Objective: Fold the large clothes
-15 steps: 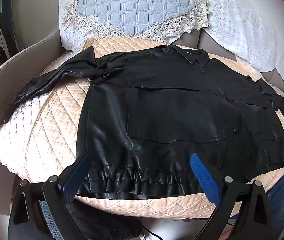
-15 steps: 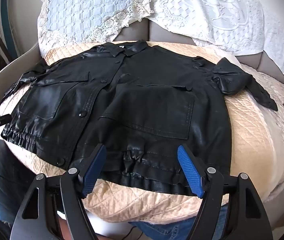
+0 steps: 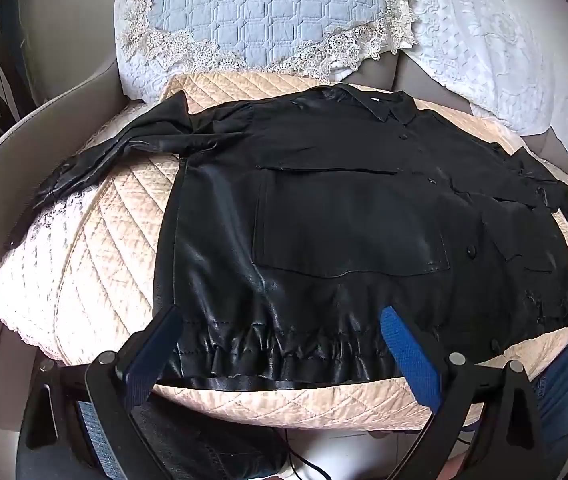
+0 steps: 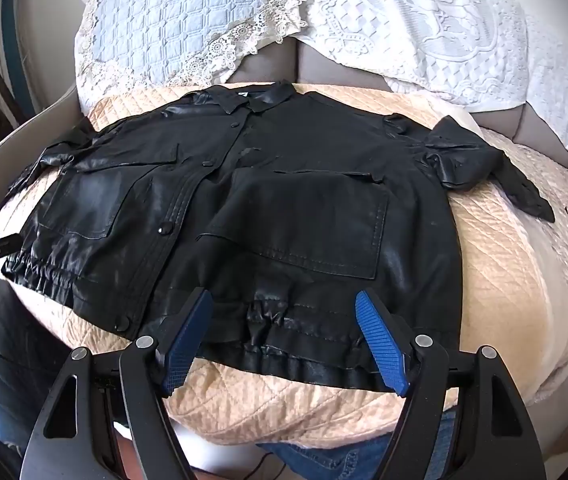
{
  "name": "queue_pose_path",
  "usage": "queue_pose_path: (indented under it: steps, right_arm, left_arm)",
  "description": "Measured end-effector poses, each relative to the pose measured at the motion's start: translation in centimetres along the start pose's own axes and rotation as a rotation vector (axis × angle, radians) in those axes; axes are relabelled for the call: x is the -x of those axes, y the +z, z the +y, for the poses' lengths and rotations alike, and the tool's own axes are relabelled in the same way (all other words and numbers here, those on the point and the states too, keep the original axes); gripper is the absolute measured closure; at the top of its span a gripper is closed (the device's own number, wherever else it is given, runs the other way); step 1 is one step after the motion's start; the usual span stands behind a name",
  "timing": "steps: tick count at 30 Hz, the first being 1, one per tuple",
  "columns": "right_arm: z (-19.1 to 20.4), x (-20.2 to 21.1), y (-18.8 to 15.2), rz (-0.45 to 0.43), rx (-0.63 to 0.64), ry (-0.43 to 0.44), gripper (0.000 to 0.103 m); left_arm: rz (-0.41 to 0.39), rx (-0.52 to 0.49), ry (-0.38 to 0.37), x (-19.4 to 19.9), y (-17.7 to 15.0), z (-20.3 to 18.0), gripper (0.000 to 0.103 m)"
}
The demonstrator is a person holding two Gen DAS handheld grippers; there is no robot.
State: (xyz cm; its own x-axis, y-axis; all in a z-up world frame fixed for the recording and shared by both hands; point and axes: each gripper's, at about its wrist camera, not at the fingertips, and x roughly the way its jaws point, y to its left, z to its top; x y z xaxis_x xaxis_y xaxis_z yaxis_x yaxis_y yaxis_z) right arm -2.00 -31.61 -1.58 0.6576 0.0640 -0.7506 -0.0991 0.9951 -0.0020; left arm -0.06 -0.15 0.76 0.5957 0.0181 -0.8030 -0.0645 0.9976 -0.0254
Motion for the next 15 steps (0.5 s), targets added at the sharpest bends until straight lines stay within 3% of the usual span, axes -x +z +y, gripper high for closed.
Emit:
queue_pose_path:
  steps: [15]
  right_arm:
    - [0.21,0.18,0.10,-0.001,0.005,0.005,0.028]
  left_arm:
    - [0.009,-0.012,0.002,-0.30,-0.38,-0.19,0.002]
